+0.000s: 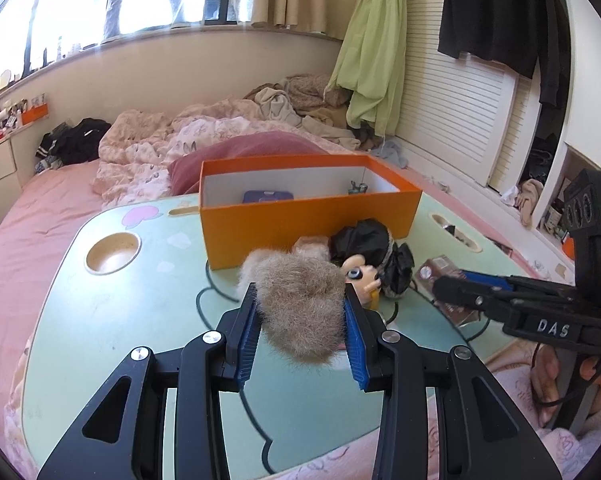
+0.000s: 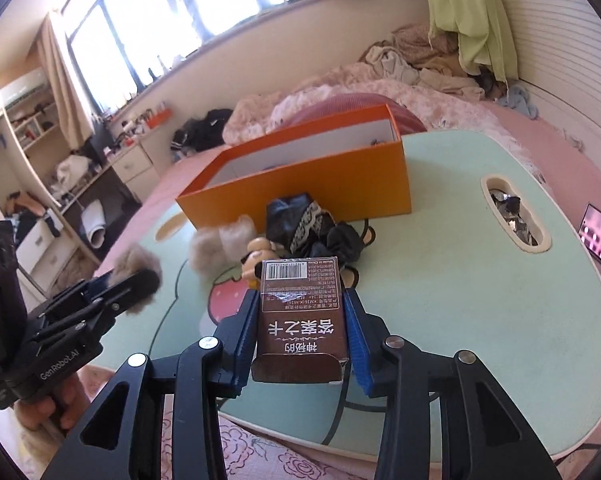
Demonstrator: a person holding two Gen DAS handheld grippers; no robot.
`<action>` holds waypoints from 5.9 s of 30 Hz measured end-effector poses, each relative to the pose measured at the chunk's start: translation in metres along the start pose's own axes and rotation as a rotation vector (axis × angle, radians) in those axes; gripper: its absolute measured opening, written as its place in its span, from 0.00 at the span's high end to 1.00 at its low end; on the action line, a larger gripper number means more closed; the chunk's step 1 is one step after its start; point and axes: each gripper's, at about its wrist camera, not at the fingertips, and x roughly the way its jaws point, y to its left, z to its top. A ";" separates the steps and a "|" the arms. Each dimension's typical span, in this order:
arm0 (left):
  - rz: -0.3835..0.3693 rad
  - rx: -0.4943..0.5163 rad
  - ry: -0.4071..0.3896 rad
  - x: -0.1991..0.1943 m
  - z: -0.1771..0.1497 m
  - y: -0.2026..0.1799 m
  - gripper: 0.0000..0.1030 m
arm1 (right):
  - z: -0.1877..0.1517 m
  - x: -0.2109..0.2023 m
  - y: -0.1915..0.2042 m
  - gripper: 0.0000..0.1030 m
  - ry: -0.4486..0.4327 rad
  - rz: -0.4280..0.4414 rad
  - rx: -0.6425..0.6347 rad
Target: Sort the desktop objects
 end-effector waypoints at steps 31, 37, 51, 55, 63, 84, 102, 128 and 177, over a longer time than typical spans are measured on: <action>0.170 -0.019 0.236 0.039 -0.016 0.024 0.24 | 0.042 0.021 0.023 0.22 0.060 -0.113 -0.099; 0.185 -0.049 0.257 0.042 -0.035 0.027 0.17 | -0.003 0.036 0.014 0.20 0.191 -0.250 -0.162; 0.188 -0.059 0.262 0.046 -0.043 0.031 0.00 | -0.014 0.043 0.017 0.01 0.239 -0.255 -0.212; 0.188 -0.059 0.262 0.046 -0.043 0.031 0.00 | -0.014 0.042 0.020 0.01 0.240 -0.255 -0.212; 0.188 -0.057 0.261 0.046 -0.041 0.030 0.00 | -0.012 0.045 0.019 0.00 0.241 -0.254 -0.210; 0.189 -0.051 0.258 0.048 -0.036 0.033 0.00 | -0.010 0.045 0.017 0.00 0.241 -0.251 -0.205; 0.184 -0.058 0.262 0.050 -0.035 0.036 0.00 | -0.010 0.046 0.019 0.00 0.240 -0.253 -0.209; 0.182 -0.061 0.260 0.049 -0.036 0.038 0.00 | 0.003 0.029 0.005 0.17 0.151 -0.168 -0.070; 0.125 -0.047 0.167 0.050 0.000 0.049 0.25 | 0.019 -0.003 -0.023 0.66 -0.155 0.139 0.129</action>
